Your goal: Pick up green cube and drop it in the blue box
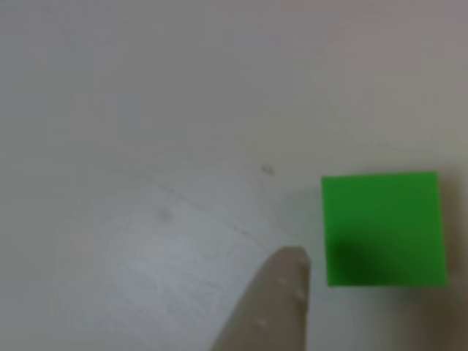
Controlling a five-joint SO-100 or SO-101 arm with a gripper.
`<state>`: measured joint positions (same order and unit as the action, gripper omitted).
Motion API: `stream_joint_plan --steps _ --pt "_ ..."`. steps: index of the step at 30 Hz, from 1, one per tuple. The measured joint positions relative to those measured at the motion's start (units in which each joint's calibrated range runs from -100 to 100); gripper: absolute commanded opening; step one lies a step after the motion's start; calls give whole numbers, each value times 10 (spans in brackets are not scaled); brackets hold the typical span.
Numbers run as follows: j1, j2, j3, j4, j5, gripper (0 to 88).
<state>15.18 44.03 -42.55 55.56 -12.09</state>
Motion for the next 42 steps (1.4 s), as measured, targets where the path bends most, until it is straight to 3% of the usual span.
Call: stream_joint_plan --steps 16,29,42 --pt "0 4 0 -4 0 339" --pt "0 47 -2 -85 2 340" --pt "0 73 -2 -86 55 340"
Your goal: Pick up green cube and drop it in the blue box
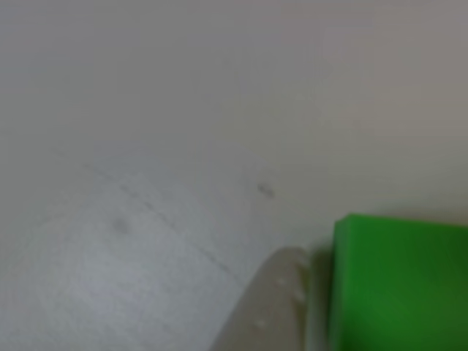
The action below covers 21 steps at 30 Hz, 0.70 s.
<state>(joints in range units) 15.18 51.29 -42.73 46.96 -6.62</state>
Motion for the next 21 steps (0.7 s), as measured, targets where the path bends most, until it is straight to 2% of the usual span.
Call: stream_joint_plan --steps 15,21 --pt "-1 4 0 0 0 327" --pt "-1 4 0 0 0 196"
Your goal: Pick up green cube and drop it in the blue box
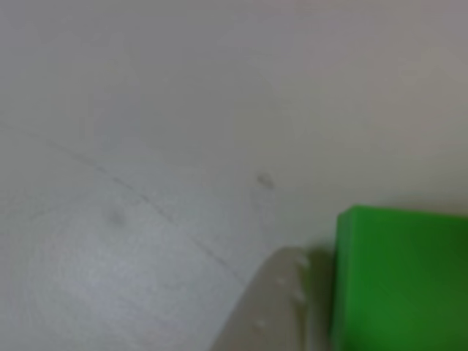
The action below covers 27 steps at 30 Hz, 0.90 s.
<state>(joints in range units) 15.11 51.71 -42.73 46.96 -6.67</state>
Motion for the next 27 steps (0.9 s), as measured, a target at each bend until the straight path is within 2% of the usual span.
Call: stream_joint_plan --steps 8,27 --pt "1 0 0 0 0 77" --pt "1 0 0 0 0 27"
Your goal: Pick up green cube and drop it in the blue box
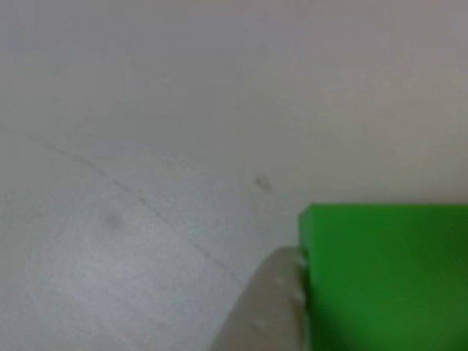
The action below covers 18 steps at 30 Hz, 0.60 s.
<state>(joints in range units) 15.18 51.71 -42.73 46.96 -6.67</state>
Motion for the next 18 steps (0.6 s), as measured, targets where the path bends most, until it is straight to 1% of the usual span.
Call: stream_joint_plan --steps 12,18 --pt "0 -5 0 0 0 27" --pt "19 -59 1 9 0 27"
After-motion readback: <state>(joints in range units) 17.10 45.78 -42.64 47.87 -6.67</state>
